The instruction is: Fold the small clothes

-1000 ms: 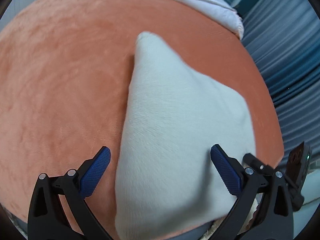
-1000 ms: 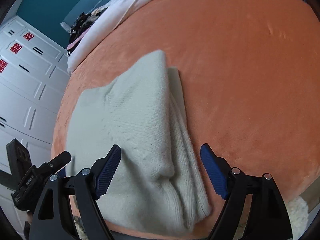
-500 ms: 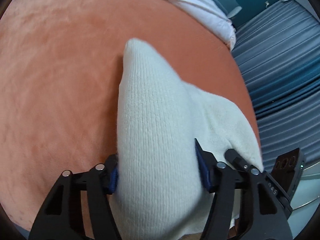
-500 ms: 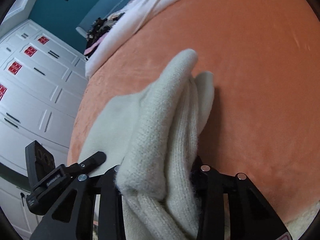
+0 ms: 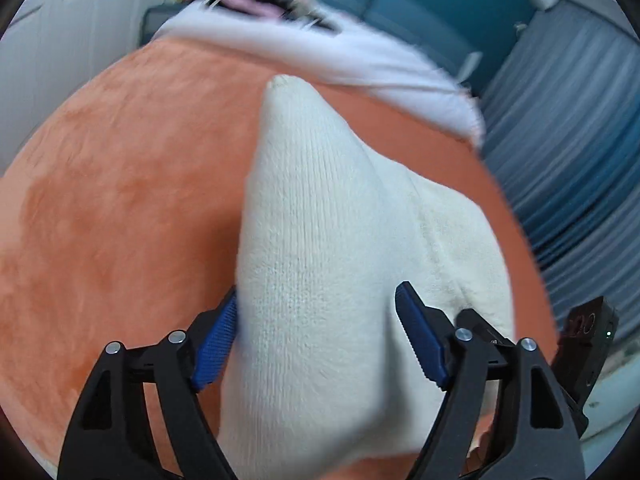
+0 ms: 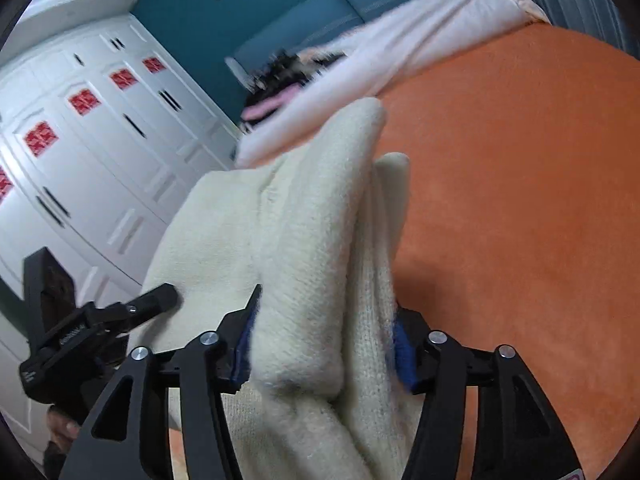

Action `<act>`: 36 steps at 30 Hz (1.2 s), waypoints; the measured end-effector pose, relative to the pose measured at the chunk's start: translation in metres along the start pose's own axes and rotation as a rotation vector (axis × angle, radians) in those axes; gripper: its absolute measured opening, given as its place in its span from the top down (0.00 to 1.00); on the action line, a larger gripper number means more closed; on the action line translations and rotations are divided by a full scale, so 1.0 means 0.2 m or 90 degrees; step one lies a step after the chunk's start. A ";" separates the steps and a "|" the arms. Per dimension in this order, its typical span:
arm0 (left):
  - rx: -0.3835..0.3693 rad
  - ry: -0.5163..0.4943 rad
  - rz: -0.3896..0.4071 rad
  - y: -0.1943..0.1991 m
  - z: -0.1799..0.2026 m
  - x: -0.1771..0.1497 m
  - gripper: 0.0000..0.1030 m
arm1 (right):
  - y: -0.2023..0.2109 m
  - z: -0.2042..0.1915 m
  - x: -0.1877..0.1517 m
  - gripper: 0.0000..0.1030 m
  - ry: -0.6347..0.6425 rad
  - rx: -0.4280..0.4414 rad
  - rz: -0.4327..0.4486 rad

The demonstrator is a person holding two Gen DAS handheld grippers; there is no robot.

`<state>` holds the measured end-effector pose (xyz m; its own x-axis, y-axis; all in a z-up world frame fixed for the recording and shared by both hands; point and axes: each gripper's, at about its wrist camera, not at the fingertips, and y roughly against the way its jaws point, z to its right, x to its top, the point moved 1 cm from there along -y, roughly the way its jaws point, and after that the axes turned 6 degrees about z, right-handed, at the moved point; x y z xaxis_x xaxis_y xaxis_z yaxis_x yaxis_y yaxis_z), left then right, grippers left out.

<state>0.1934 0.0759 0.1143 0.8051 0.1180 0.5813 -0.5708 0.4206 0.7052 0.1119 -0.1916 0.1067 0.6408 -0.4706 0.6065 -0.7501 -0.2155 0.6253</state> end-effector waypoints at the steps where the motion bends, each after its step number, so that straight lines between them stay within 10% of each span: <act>1: 0.030 0.010 -0.019 -0.06 -0.08 -0.06 0.32 | -0.09 0.04 -0.06 0.52 -0.004 -0.047 -0.039; 10: 0.046 0.027 -0.027 0.06 -0.28 -0.39 0.28 | 0.07 0.08 -0.29 0.48 -0.008 -0.036 -0.043; 22: 0.139 -0.013 -0.070 -0.06 -0.33 -0.55 0.27 | -0.10 0.09 -0.39 0.65 0.065 -0.152 -0.125; 36: 0.185 -0.136 -0.020 0.13 -0.07 -0.72 0.24 | 0.21 -0.03 -0.56 0.31 0.122 -0.247 -0.038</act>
<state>0.0658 0.0822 0.0433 0.7886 -0.0952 0.6075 -0.5930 0.1434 0.7923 0.0094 -0.1429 0.0666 0.7273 -0.2920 0.6212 -0.6171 0.1179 0.7780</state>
